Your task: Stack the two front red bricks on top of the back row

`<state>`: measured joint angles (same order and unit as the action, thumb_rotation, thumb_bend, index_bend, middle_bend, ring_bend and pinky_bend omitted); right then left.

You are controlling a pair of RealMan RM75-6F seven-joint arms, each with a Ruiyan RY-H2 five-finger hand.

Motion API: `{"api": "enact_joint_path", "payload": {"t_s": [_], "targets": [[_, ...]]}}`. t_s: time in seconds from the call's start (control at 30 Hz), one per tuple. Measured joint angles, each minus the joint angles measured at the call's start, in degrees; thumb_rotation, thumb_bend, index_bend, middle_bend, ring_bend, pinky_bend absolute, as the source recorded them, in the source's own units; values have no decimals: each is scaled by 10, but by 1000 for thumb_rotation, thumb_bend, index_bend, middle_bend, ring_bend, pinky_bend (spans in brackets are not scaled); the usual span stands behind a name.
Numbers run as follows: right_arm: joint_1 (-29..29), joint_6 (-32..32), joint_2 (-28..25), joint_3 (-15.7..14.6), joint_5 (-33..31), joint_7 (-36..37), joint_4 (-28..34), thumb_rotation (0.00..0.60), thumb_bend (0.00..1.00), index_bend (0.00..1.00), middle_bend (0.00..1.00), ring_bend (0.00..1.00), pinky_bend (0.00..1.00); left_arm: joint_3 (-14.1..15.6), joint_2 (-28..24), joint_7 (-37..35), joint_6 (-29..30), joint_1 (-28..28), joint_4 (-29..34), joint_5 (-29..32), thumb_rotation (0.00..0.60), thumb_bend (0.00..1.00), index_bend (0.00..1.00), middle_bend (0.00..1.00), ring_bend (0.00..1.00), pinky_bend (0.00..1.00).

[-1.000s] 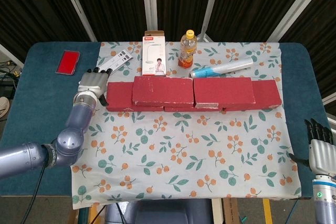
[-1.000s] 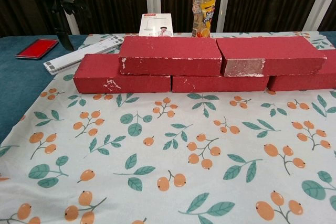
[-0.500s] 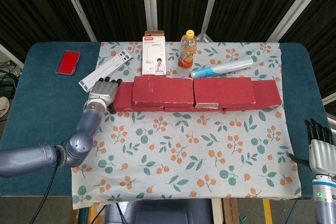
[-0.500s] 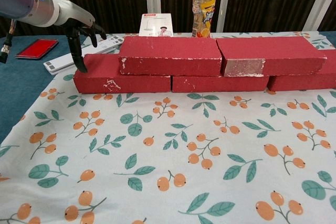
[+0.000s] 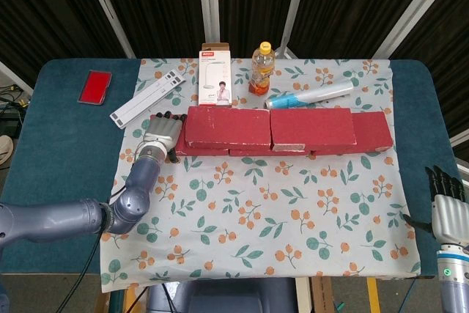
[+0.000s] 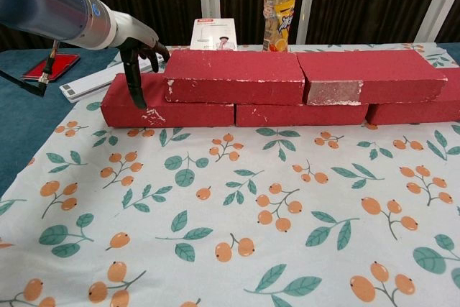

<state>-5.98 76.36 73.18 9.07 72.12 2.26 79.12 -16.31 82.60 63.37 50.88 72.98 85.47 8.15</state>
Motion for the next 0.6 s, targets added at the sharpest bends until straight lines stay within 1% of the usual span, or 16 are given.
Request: {"api": "enact_joint_path", "payload": {"t_s": [0.37, 0.6], "targets": [[0, -1, -1, 0, 1, 4, 0, 600, 153, 0, 0, 0, 0, 13, 15, -7, -3, 22, -15, 10, 600, 0, 28, 116, 0, 79], [0, -2, 0, 0, 0, 5, -1, 600, 153, 0, 0, 0, 0, 18, -9, -8, 4, 26, 4, 18, 600, 0, 39, 123, 0, 79]]}}
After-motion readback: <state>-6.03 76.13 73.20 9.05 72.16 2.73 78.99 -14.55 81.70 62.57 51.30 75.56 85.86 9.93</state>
